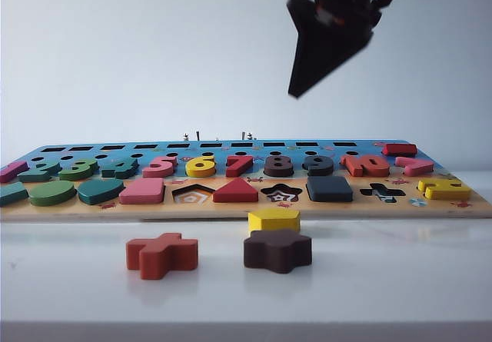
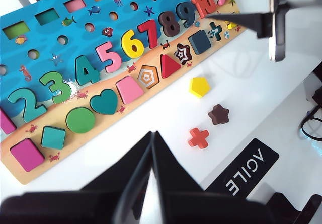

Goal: Insert the cube into the slot.

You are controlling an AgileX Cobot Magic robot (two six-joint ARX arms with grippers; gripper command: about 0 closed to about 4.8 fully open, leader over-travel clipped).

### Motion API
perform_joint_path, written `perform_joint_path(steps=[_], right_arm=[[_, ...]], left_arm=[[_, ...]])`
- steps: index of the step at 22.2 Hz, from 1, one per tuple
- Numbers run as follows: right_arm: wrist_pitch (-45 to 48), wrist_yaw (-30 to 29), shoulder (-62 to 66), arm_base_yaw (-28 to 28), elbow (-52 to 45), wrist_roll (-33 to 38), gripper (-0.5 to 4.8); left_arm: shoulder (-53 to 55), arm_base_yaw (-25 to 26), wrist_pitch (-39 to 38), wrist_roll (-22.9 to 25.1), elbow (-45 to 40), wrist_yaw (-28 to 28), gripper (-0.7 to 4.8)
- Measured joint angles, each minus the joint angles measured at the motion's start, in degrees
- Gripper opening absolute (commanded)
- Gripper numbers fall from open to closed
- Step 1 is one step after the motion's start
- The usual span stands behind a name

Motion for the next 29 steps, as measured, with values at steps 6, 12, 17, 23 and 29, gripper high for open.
perform_joint_path(steps=[6,12,17,23,29], right_arm=[[2.8,0.3,-3.7,-3.5,-0.1,17.9,2.42],[4.6,0.0,-10.3,-11.9,-5.7,27.5,2.42],[7.8,-0.1,-17.6,-18.2,-14.5,28.5,2.42],[9.4,0.0,-26.9,-22.9,-22.7,33.4,2.42],[11.1,-0.3,-37.7,-25.7,-29.8,35.9,2.42]], left_arm=[[0.0,0.0,0.6,0.0,0.0,0.3,0.2],[-0.3,0.0,6.7,-0.2,0.0,1.0,0.2],[-1.1,0.0,7.4,-0.2,0.0,1.0,0.2],[-2.9,0.0,9.6,-0.2,-2.0,1.0,0.2],[-9.0,0.0,17.9,0.4,-12.7,1.0,0.2]])
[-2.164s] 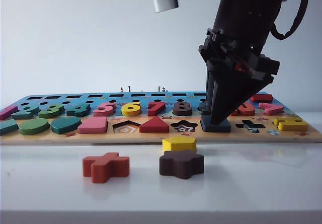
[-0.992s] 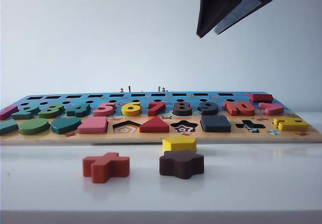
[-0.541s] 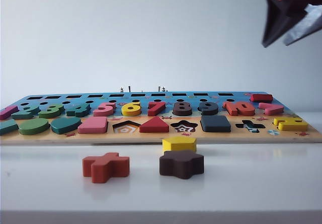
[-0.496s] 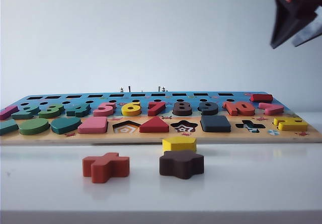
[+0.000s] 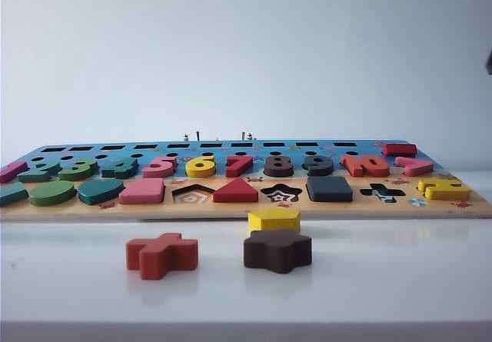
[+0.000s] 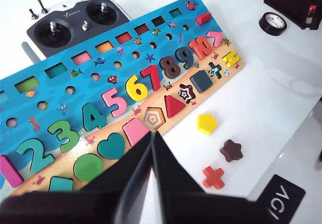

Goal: Insert the cube into the slot.

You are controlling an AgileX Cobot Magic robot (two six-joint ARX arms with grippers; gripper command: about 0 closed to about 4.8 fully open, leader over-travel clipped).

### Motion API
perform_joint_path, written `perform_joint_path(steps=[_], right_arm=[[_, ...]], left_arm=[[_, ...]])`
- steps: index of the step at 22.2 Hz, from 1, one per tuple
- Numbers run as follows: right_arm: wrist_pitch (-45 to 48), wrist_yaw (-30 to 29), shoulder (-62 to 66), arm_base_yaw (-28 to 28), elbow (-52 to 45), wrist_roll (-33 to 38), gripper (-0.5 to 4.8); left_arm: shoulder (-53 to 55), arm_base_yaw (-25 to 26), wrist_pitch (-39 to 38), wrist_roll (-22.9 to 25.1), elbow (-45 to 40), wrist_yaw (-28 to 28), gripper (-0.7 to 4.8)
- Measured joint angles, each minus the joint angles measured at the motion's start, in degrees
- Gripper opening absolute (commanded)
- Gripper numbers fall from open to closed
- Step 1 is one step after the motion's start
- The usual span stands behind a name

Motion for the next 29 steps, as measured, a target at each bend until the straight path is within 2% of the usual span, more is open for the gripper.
perform_joint_path(steps=[3,6,12,16,22,29], right_arm=[[0.4,-0.2,-5.5,-3.1,-3.4,0.1,2.42],[0.5,-0.2,-11.4,-7.1,-6.9,0.3,2.42],[1.7,-0.2,-22.7,-15.0,-11.4,4.7,2.42],[2.1,-0.2,-29.9,-19.0,-14.6,6.7,2.42],[2.3,-1.2,-36.1,-19.8,-19.9,7.6,2.42],[3.1,-1.3,-36.1,-19.8,-25.0,7.6,2.41]], left_arm=[[-3.7,0.0,4.7,0.8,-4.8,-0.4,0.2],[-7.4,0.0,8.6,0.9,-9.2,-3.3,0.2],[-14.7,0.0,16.0,1.2,-16.8,-11.0,0.2],[-19.8,0.3,20.9,1.5,-22.3,-18.9,0.2],[-26.9,3.8,26.6,2.5,-30.3,-24.1,0.2],[-36.5,6.4,32.8,2.5,-38.3,-32.4,0.2]])
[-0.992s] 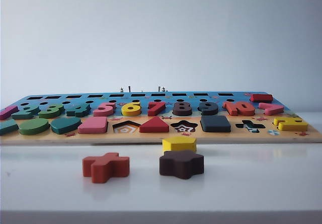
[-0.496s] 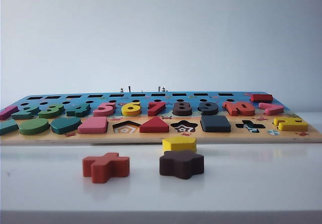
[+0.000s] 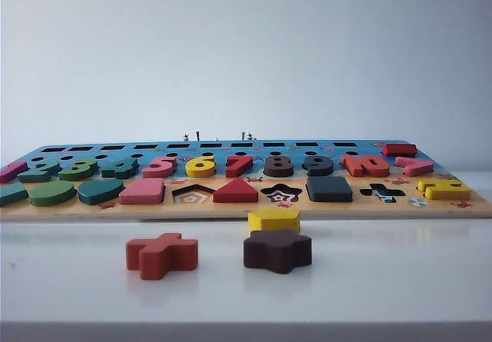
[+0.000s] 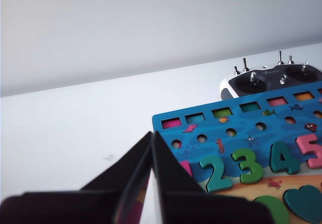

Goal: Insert the cube into the slot.

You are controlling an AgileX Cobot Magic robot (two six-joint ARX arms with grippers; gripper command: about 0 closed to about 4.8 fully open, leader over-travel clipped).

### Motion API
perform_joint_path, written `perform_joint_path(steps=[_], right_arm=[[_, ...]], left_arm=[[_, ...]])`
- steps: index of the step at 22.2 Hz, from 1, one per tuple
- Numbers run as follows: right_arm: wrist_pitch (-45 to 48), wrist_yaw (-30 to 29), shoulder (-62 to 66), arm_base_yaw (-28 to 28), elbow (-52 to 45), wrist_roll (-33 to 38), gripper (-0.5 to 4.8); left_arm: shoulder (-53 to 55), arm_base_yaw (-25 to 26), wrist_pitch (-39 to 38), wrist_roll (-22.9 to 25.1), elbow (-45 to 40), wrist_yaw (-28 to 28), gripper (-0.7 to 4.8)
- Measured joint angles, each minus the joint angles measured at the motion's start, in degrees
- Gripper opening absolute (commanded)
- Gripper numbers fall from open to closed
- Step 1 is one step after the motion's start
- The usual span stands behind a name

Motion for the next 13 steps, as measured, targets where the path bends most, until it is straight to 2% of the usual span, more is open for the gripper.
perform_joint_path(steps=[4,6,8,10,11,13], right_arm=[[2.7,0.0,0.0,0.0,-2.9,0.0,2.35],[4.4,-0.2,0.0,0.0,-3.5,0.0,2.05],[4.4,-0.7,0.0,0.0,-3.5,-0.2,1.48],[4.4,-1.7,0.0,0.0,-3.5,-0.9,0.27],[4.3,-2.9,0.0,0.0,-3.5,-2.0,-0.08],[4.3,-4.8,0.0,0.0,-3.6,-3.6,-0.09]], left_arm=[[-0.7,0.1,1.6,0.0,-2.0,-3.0,0.2],[-0.7,0.4,3.2,0.0,-2.6,-4.1,0.2],[-0.7,0.4,4.9,0.0,-3.6,-4.5,0.2],[-0.7,0.4,6.0,0.0,-5.0,-4.7,0.2],[-0.7,0.4,6.1,0.0,-5.7,-4.7,0.2],[-0.7,0.4,6.7,0.0,-6.4,-5.2,0.2]])
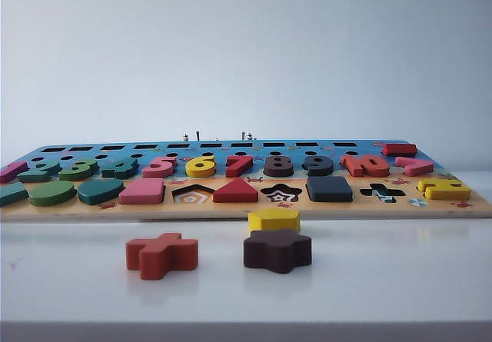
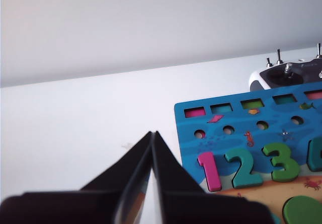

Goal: Insert the cube into the slot.

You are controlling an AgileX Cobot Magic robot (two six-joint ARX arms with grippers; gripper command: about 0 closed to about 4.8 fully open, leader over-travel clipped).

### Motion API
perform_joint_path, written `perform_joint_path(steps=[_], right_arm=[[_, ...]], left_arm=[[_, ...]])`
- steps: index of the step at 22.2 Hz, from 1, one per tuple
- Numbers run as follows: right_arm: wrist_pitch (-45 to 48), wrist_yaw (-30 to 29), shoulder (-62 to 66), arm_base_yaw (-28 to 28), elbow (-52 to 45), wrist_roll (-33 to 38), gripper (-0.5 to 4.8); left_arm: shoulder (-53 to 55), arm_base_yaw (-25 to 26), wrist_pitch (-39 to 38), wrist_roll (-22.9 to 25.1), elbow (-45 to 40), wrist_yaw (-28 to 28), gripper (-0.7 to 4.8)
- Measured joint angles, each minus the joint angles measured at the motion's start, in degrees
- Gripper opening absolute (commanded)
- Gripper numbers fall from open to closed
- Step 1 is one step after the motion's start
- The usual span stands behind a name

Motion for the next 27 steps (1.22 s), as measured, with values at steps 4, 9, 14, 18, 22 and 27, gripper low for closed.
perform_joint_path(steps=[4,9,14,18,22,27], right_arm=[[-0.1,-4.9,0.0,0.1,-0.1,-5.3,-0.09],[-0.1,-5.0,0.0,0.1,-0.1,-6.1,-0.09],[-0.1,-5.0,0.0,0.1,-0.1,-6.1,-0.08],[-0.1,-5.0,0.0,0.1,-0.1,-6.1,-0.08],[-0.1,-5.0,0.0,0.1,-0.1,-6.1,-0.04],[-0.2,-5.0,0.0,0.1,-0.1,-6.1,-0.04]], left_arm=[[0.0,0.1,4.8,0.0,-3.8,-2.0,0.2],[0.0,0.1,9.7,0.0,-6.2,-5.1,0.2],[0.0,0.0,10.0,0.0,-6.2,-5.3,0.2],[0.0,0.0,9.9,0.0,-6.2,-5.3,0.2],[0.0,0.0,10.0,0.0,-6.2,-5.3,0.2],[0.0,0.0,9.8,0.0,-6.2,-5.3,0.2]])
